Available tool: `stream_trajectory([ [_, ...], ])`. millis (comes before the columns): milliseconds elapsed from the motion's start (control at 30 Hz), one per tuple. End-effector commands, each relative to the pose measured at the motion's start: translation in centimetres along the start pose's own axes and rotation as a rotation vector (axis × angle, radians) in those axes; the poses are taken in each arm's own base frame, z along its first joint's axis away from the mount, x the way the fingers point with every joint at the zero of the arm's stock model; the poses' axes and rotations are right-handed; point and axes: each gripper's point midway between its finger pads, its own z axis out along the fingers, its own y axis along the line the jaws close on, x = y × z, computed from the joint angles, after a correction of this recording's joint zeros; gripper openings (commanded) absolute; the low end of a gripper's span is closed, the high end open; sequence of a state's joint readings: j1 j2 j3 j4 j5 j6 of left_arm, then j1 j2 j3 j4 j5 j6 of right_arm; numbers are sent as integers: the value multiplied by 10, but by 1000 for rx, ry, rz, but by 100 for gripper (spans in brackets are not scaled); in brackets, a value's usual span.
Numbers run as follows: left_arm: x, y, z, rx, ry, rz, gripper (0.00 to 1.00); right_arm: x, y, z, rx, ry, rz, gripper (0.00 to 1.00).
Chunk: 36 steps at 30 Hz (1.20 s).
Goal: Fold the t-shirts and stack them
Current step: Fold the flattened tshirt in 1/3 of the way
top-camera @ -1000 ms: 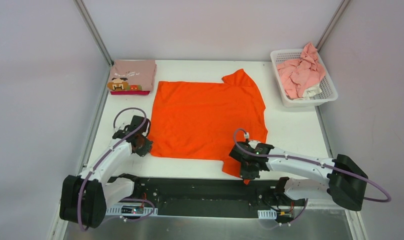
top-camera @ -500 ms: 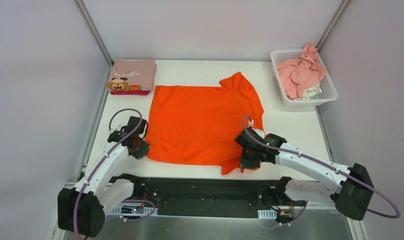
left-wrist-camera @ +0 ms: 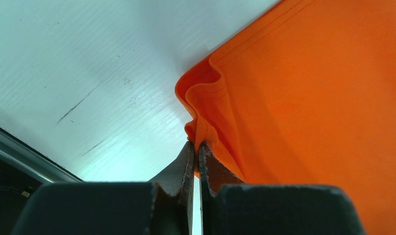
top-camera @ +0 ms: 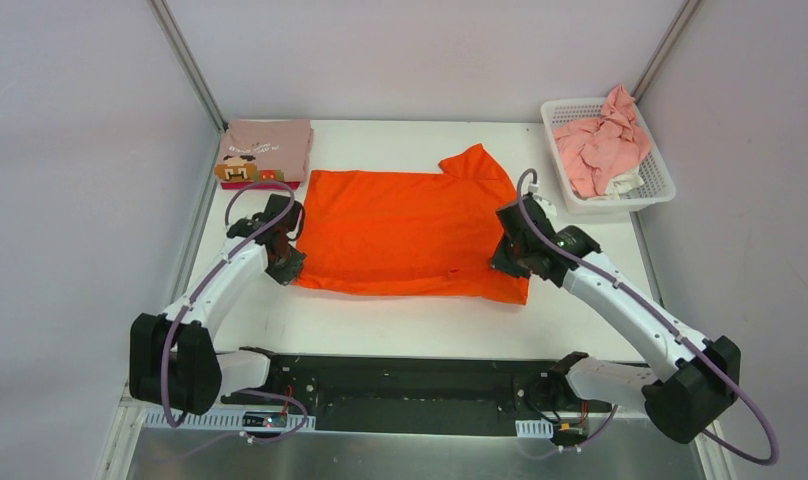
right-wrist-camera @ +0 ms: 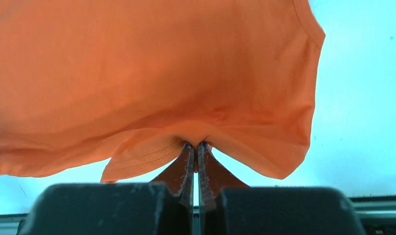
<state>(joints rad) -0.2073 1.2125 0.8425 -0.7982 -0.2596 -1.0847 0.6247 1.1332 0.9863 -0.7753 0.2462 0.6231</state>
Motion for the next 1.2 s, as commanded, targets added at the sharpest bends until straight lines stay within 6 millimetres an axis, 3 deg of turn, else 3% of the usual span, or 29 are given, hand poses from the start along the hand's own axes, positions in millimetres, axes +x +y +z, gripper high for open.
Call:
stream_trajectory([
  [0,-22,-13,-1,-23,-55,-24,0,-37,23,4,-54,-62,-56,0],
  [367,-39,-27,16,-99,-75,-30,0,-73,36,44,-24,-48,-105,0],
  [833,-49,-49,41,-143,-69,5,0,-86,42,86,-22,18,-127,0],
  [1067,-51,-53,54,-176,-54,13,15,-97,42,117,20,43,-122,0],
  [1167,-56,-48,53,-182,-64,-3,35,-107,36,130,76,26,-103,2],
])
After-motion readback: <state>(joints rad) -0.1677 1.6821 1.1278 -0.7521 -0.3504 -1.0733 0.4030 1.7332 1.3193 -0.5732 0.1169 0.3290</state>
